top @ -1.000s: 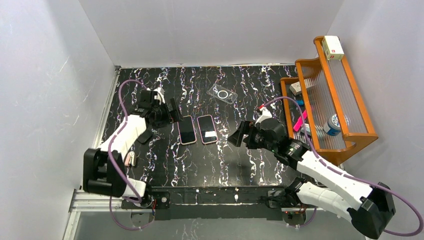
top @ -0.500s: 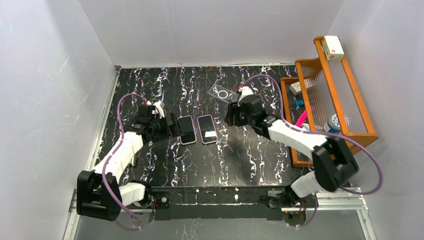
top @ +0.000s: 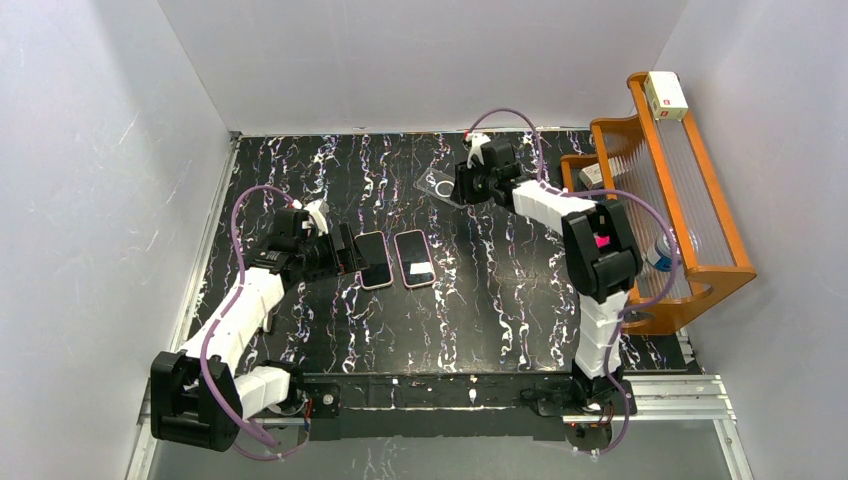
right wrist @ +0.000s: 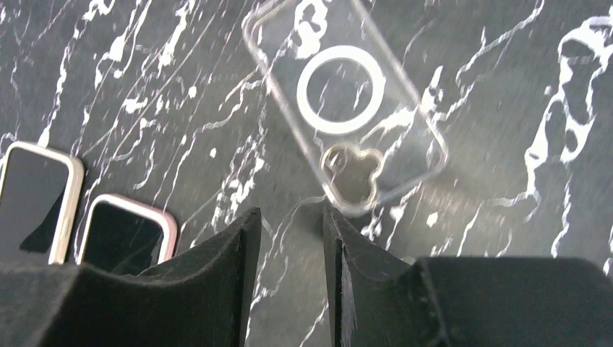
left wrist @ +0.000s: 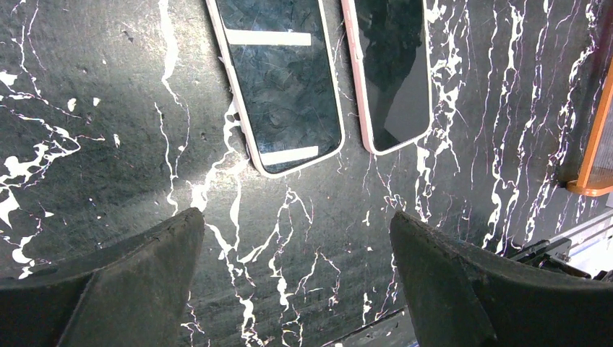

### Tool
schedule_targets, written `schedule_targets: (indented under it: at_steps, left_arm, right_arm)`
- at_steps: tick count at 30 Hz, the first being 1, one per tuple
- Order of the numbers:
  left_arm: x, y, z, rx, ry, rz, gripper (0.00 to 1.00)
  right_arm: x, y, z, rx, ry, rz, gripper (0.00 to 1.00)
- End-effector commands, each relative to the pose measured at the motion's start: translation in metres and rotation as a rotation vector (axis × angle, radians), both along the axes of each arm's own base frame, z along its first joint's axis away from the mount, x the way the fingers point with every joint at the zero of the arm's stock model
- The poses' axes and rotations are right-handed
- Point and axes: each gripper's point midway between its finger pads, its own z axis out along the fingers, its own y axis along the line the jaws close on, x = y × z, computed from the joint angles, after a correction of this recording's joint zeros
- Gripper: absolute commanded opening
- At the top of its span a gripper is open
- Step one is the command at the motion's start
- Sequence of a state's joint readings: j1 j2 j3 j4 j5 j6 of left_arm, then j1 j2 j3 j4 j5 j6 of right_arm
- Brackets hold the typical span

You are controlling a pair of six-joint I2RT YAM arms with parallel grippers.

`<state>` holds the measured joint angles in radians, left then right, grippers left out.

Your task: Put the phone into the phone case

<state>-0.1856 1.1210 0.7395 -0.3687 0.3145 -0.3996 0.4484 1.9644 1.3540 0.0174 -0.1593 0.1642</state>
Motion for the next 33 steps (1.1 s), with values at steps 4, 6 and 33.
schedule_targets:
  at_steps: [4,6,33]
  left_arm:
    - [-0.005,0.001,0.004,0.012,-0.017,-0.012,0.98]
    - [-0.004,0.001,0.004,0.012,-0.015,-0.014,0.98]
    - [-0.004,0.005,0.010,0.025,-0.043,-0.002,0.98]
  right_arm:
    - [0.040,0.020,0.002,-0.023,-0.039,0.118,0.45]
    - [0.048,0.023,0.000,-0.043,-0.040,0.141,0.45]
    - [0.044,0.028,-0.058,-0.321,-0.007,0.188,0.40]
